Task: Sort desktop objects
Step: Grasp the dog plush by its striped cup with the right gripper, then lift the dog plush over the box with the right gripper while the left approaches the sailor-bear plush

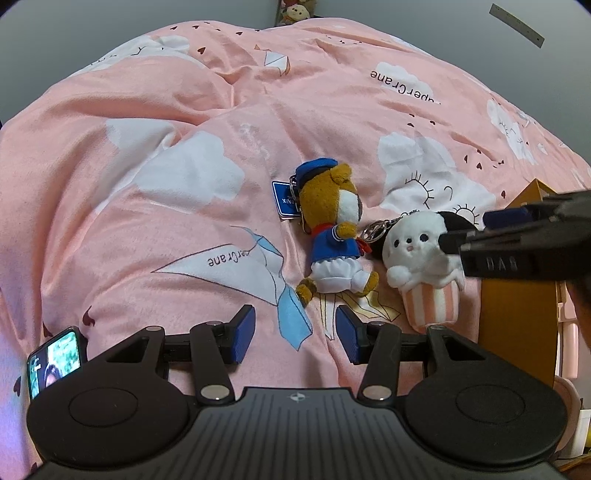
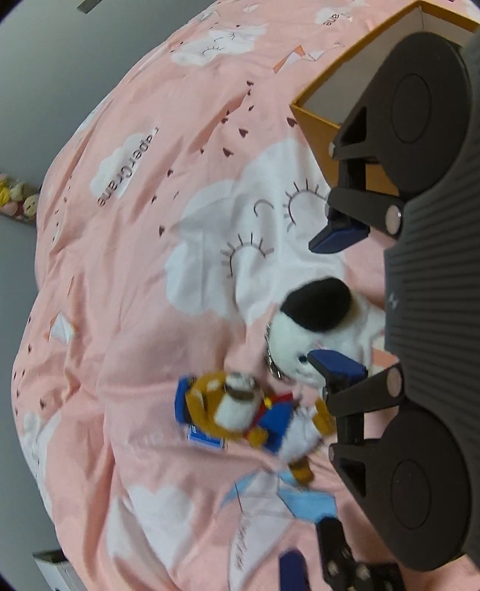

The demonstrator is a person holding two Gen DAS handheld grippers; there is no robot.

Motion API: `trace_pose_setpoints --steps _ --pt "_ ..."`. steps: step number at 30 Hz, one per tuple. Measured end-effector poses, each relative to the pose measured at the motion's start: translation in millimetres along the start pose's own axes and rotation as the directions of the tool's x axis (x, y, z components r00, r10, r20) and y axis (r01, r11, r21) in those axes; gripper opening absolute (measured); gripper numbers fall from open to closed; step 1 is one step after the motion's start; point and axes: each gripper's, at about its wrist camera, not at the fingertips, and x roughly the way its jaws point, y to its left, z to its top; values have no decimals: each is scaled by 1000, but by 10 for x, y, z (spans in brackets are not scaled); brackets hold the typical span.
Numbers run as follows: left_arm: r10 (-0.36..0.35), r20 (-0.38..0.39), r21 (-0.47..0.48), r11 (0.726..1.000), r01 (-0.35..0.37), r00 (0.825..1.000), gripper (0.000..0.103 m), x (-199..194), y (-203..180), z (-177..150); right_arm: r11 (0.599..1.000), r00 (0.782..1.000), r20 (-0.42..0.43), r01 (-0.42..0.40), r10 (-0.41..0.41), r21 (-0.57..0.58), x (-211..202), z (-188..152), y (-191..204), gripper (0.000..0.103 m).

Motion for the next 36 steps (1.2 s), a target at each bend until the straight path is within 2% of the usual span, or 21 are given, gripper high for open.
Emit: trace_pose_setpoints --steps 6,11,15,17,21,28,30,36 --pt "1 1 1 1000 -1 1000 56 -7 6 0 999 999 6 -33 33 32 -106 -104 251 55" --pt "0 2 -1 1000 0 1000 56 -7 14 -6 996 999 -17 -31 32 79 -116 -171 375 54" --pt "-1 2 -4 1000 1 1000 56 -10 17 -7 995 998 -31 -58 61 75 -66 -220 446 51" --pt "-3 3 -5 1000 3 1000 56 -12 22 -8 997 999 -46 -21 25 76 49 -225 450 52" --pt "-9 5 -15 1000 9 1000 56 -26 41 -14 994 996 -54 74 -70 78 238 -221 390 61" --pt "-8 8 -18 1000 8 1000 56 -16 32 -17 987 989 -117 107 -92 122 442 -167 252 66" --pt "-12 13 -22 1000 13 1000 56 -19 31 -20 985 984 -160 103 -80 139 523 -138 206 71" --pt "-28 39 -20 999 29 999 56 -48 1 -13 978 971 -232 101 -57 184 681 -89 79 66"
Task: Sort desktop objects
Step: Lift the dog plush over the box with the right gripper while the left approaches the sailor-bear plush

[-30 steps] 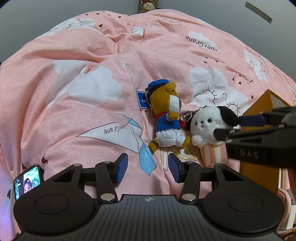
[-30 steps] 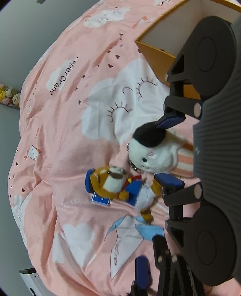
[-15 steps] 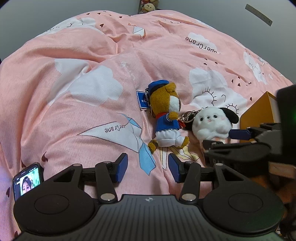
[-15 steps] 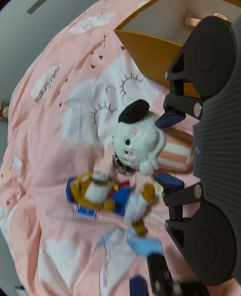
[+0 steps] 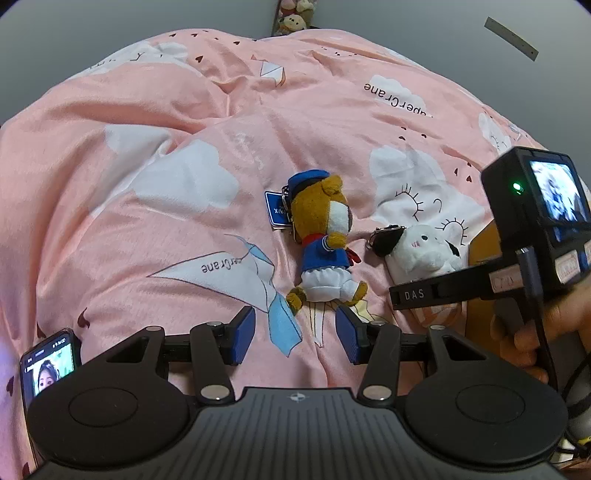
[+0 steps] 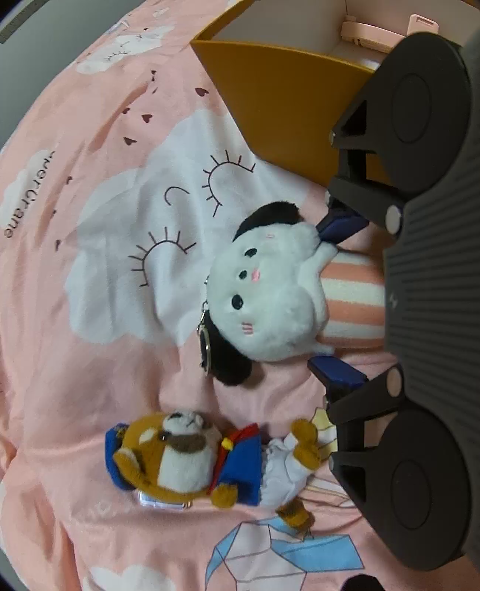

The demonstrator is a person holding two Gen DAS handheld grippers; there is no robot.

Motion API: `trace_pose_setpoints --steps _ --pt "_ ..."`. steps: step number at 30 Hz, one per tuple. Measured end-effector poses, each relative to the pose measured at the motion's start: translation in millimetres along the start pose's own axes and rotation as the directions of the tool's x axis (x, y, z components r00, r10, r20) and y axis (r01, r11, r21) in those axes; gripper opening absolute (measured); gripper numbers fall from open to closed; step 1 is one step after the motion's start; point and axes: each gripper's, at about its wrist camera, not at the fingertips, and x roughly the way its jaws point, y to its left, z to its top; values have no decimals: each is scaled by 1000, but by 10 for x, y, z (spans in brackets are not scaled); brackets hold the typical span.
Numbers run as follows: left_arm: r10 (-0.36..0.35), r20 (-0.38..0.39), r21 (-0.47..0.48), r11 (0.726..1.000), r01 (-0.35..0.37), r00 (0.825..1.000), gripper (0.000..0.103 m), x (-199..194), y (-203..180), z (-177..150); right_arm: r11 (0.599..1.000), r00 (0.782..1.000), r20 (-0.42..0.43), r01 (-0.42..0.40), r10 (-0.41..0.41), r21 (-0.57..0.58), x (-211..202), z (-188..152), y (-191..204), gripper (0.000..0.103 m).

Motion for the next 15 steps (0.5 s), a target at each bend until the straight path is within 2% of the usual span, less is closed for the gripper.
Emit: trace_pose_setpoints --steps 4,8,11,15 --pt "4 -5 20 1000 -4 1000 56 15 -61 -6 1000 1000 -4 -18 18 11 -8 5 -46 62" --pt "7 -2 37 999 -7 1000 56 9 -99 -20 999 995 89 -50 49 4 -225 -104 -92 58" --pt "7 -4 36 999 -7 1000 56 20 -100 -23 995 979 181 -101 99 0 -505 -190 -129 58" --pt "-9 1 43 999 9 1000 56 26 -133 0 979 941 286 -199 179 43 -943 -255 -300 58"
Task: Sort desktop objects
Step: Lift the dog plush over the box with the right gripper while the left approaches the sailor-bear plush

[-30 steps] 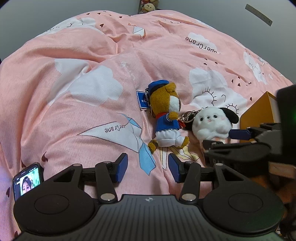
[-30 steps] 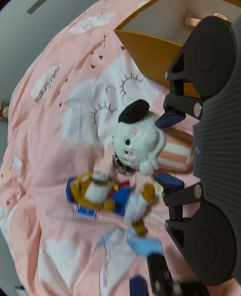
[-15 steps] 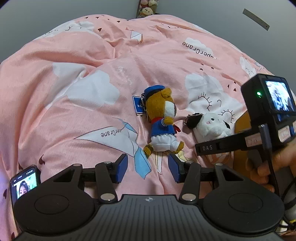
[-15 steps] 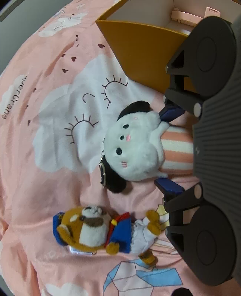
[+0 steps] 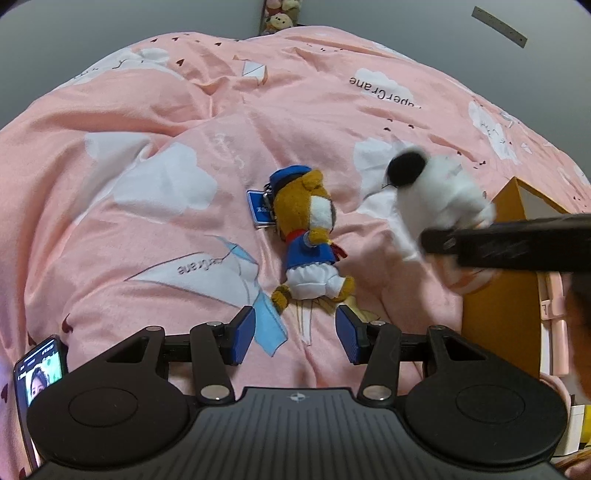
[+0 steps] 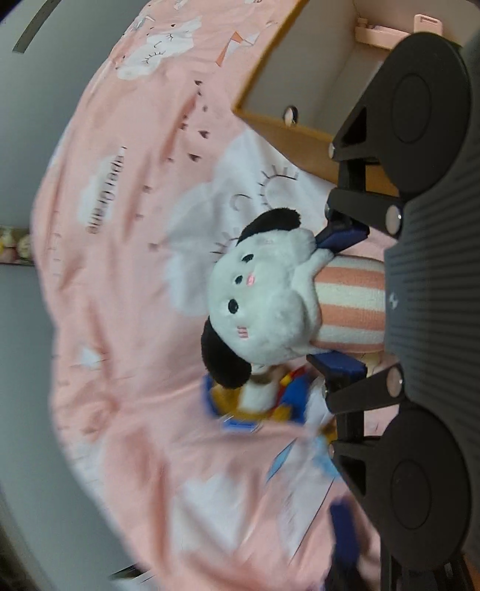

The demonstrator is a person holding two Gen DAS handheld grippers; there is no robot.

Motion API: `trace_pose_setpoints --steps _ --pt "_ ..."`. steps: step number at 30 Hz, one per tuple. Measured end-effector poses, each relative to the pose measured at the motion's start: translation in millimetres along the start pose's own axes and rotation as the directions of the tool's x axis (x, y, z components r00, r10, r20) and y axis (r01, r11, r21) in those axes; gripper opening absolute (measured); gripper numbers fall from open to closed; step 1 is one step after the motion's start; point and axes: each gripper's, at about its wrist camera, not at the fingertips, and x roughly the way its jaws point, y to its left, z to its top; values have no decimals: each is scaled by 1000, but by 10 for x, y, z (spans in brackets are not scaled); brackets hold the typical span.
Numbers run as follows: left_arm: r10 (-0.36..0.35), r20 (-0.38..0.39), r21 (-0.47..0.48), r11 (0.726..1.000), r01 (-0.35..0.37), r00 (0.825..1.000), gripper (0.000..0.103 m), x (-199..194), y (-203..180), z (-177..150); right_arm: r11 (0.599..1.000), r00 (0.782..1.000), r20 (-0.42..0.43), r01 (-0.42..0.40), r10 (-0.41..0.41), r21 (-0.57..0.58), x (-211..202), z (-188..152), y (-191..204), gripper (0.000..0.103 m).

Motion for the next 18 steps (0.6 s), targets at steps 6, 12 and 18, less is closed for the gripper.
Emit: trace_pose_setpoints --steps 6,12,18 --pt "-30 51 71 997 27 998 46 -43 -130 75 994 986 161 21 -38 108 -622 -77 -407 58" --pt "-9 99 207 978 -12 995 41 172 -499 98 965 952 220 169 -212 199 -954 -415 -829 59" --pt "21 144 300 952 -63 989 41 489 -758 68 938 947 173 220 -271 267 -962 -804 -1102 59"
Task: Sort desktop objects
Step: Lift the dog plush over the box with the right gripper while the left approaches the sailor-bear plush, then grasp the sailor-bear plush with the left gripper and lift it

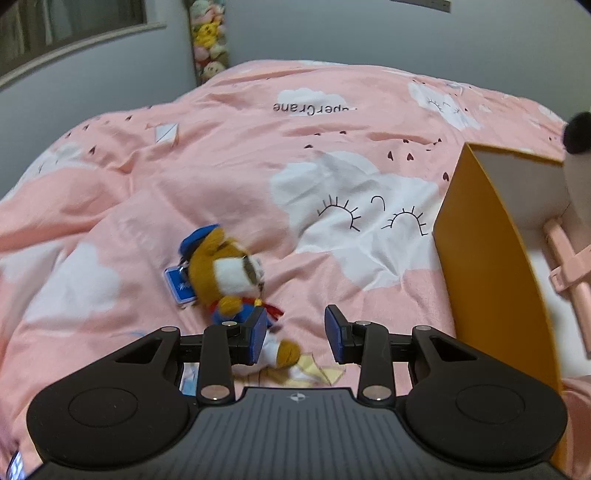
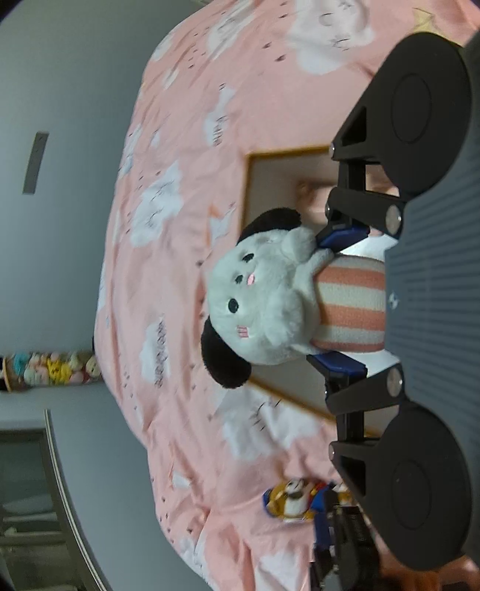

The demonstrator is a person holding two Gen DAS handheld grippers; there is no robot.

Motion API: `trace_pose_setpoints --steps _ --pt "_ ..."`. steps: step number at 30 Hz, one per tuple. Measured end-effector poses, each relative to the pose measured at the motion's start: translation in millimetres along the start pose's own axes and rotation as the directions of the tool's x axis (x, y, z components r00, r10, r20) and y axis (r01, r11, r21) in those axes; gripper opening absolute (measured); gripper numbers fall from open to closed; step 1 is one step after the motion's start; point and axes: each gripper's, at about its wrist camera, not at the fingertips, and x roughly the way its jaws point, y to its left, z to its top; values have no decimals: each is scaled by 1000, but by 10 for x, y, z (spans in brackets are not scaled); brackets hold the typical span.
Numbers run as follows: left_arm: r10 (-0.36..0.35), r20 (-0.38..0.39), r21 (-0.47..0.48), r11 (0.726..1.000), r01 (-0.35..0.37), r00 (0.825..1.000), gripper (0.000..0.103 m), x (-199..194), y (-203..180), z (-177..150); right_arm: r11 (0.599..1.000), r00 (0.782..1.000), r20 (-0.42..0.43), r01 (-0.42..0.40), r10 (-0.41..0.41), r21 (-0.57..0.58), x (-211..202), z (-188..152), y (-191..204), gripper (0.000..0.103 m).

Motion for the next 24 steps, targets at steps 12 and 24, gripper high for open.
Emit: trace_pose_setpoints --steps 12,24 --pt "235 -74 -15 971 -237 969 48 235 180 -131 998 999 -23 -39 41 58 244 -216 -187 59" --pt "342 -62 198 925 -324 938 48 296 -384 -148 993 996 -57 -61 67 100 345 -349 -342 59"
